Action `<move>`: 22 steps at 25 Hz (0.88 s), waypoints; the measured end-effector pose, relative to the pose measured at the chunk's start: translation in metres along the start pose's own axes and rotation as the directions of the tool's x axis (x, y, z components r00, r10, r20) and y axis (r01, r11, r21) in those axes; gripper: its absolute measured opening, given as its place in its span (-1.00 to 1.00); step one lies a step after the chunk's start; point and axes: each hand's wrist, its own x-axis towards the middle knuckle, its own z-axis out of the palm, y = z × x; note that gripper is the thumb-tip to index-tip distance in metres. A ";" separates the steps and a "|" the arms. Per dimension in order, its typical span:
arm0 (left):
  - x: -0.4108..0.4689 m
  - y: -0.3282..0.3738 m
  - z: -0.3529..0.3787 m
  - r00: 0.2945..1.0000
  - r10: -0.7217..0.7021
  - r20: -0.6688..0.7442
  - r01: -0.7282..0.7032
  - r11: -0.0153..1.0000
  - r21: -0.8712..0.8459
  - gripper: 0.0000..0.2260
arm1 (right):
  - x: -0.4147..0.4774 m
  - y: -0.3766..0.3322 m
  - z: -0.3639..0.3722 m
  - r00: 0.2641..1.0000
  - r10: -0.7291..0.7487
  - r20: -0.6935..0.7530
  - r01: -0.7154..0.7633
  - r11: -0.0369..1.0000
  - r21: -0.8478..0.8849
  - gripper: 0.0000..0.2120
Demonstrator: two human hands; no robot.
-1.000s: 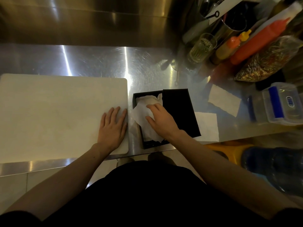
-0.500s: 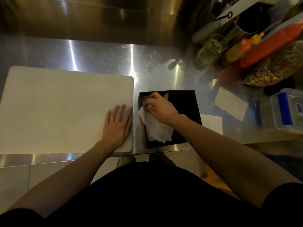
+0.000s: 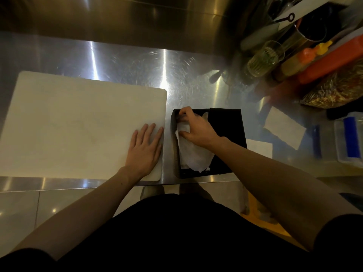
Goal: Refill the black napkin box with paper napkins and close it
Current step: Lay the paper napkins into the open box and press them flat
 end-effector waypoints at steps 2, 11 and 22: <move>0.000 0.001 -0.001 1.000 -0.001 0.005 0.001 1.000 0.000 -0.50 | 0.002 0.001 0.005 1.000 0.013 -0.019 -0.015 0.998 -0.069 -0.54; -0.002 0.001 0.001 1.000 -0.004 -0.029 0.004 1.000 0.009 -0.52 | 0.001 -0.001 -0.008 0.989 -0.051 -0.140 0.002 0.944 -0.331 -0.85; -0.001 0.002 0.003 1.000 -0.003 -0.019 0.003 1.000 0.004 -0.51 | 0.001 0.004 0.003 0.998 -0.051 0.037 0.062 0.904 -0.422 -0.76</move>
